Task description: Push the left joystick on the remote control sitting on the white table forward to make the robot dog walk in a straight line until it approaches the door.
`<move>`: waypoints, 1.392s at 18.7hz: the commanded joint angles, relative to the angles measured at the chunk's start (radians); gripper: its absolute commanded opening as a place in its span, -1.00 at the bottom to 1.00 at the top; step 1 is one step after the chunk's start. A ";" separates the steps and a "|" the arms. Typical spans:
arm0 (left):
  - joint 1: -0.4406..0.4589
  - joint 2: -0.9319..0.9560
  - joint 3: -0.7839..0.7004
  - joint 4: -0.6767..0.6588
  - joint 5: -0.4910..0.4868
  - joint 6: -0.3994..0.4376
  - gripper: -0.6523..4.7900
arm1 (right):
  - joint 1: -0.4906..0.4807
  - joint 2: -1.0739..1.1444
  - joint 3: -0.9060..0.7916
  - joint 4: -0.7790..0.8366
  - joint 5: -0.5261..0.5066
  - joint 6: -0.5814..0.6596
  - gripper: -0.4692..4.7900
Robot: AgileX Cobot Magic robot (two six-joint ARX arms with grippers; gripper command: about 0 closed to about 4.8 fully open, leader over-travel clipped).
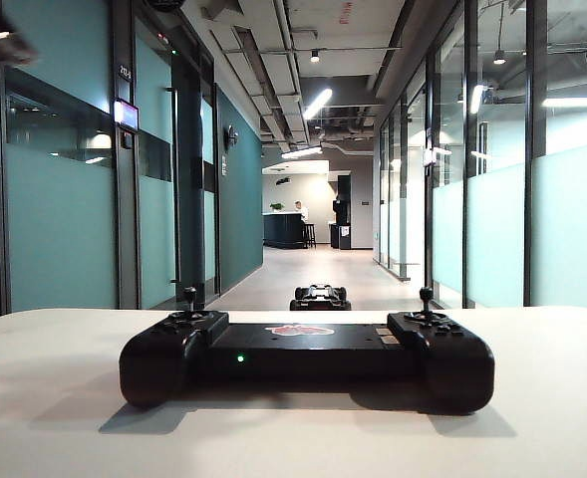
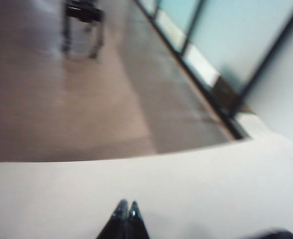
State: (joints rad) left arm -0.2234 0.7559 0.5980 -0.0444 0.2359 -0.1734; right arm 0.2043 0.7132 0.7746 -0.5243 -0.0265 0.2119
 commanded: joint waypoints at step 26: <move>-0.106 0.241 0.162 -0.297 0.195 0.000 -0.78 | 0.362 0.455 0.153 -0.238 -0.080 0.211 -0.84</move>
State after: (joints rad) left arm -0.3279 0.9897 0.7349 -0.3359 0.4274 -0.1738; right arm 0.5579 1.1641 0.9150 -0.7380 -0.1028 0.4206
